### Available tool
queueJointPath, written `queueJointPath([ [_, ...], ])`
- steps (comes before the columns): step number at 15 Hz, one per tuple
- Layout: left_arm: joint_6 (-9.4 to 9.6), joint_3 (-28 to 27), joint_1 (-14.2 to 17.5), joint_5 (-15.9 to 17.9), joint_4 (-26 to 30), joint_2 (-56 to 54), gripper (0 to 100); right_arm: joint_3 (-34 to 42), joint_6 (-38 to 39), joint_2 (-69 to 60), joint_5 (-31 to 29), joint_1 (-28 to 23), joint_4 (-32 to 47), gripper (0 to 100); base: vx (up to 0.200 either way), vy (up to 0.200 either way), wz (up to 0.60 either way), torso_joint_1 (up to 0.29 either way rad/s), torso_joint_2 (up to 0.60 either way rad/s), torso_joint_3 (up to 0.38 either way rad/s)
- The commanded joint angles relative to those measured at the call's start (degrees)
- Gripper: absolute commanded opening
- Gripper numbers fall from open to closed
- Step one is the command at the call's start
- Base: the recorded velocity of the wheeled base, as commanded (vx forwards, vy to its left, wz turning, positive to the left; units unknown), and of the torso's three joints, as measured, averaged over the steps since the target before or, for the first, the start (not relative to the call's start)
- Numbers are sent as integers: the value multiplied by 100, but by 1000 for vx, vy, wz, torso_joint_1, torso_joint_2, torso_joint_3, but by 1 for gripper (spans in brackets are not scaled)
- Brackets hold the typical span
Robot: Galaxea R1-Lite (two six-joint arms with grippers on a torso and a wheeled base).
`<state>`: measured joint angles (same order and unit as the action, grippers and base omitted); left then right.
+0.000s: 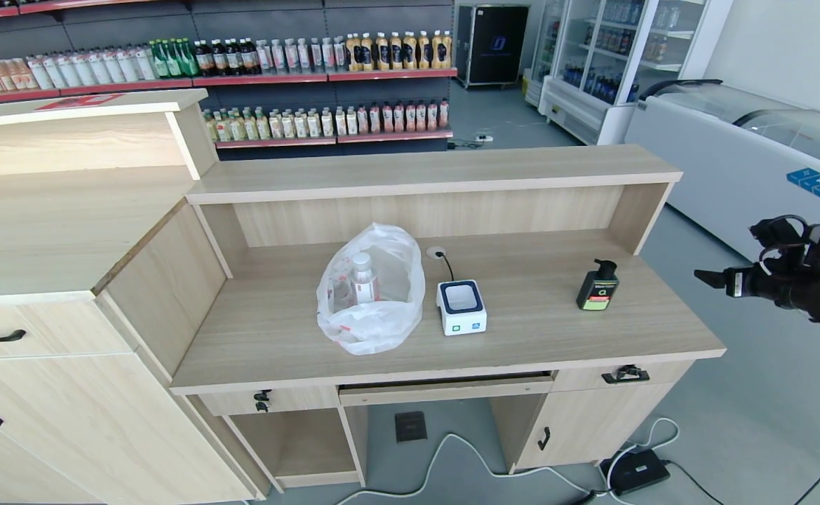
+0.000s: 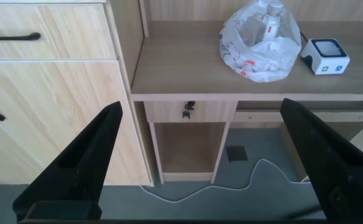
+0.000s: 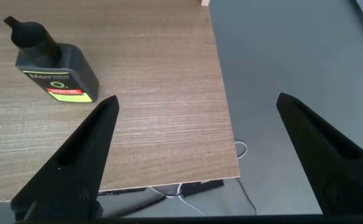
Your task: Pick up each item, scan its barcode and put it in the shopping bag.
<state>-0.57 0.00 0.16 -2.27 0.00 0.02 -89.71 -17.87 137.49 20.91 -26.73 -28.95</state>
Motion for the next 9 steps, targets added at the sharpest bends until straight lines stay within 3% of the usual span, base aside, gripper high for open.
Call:
queueJointPath([
  [1, -4, 0, 2, -2, 0, -2, 100, -170, 38, 244, 1, 133, -23, 100, 0, 0, 0, 0, 0, 0],
  [9, -4, 0, 2, -2, 0, -2, 100, -662, 293, 903, -8, 538, -260, 100, 0, 0, 0, 0, 0, 0],
])
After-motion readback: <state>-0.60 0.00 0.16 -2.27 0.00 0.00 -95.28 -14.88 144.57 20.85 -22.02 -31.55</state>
